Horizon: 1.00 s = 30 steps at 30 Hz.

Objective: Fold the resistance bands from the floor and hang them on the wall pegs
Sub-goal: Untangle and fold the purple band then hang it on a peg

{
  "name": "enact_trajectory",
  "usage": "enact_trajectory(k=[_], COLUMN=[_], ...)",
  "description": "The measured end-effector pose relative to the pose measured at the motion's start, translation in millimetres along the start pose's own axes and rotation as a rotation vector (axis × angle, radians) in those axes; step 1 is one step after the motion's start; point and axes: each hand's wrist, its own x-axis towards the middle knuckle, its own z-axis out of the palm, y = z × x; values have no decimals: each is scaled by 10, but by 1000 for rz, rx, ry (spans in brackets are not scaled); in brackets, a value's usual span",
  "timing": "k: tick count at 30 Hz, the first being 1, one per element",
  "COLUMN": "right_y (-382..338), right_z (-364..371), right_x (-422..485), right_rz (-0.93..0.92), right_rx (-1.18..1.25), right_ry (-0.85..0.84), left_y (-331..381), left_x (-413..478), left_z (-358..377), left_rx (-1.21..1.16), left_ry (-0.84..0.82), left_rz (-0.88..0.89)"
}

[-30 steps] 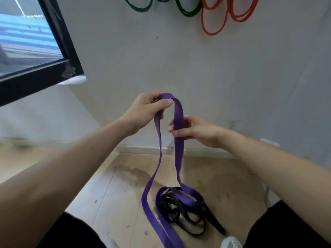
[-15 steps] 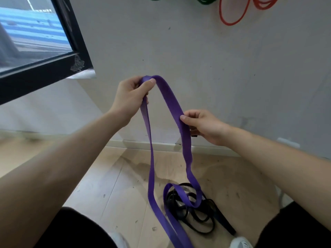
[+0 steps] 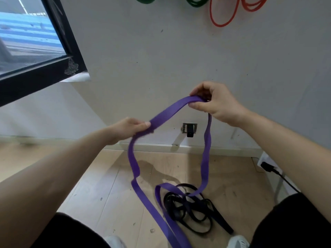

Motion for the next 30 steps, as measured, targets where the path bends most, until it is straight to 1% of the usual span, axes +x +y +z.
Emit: enact_trajectory(k=[1, 3, 6, 8, 10, 12, 16, 19, 20, 24, 27, 30], right_y=[3, 8, -9, -64, -133, -191, -249, -269, -275, -306, -314, -286], right_z=[-49, -106, -150, -192, -237, -281, -366, -426, -441, -484, -510, -559], right_x=[-4, -15, -18, -7, 6, 5, -23, -39, -42, -55, -47, -27], right_rz=[1, 3, 16, 7, -30, -40, 34, 47, 54, 103, 103, 106], right_rx=[8, 33, 98, 80, 2, -10, 143, 253, 290, 461, 571, 653], right_ry=[-15, -8, 91, 126, 117, 101, 108, 119, 125, 117, 98, 136], left_y=[8, 93, 262, 371, 492, 628, 804, 897, 928, 1043, 1109, 1130], left_x=[-11, -20, 4, 20, 34, 32, 51, 83, 97, 88, 74, 40], left_z=[80, 245, 452, 560, 674, 795, 1004, 1106, 1130, 1204, 1181, 1133], left_rx=[25, 36, -46, -112, -152, -187, -207, -225, -242, -348, -414, -429], left_ry=[-106, -237, -301, -288, -258, -207, -145, 6, 32, 6, -80, -159], left_rz=[-24, -40, -3, 42, 96, 140, 238, 273, 281, 304, 292, 290])
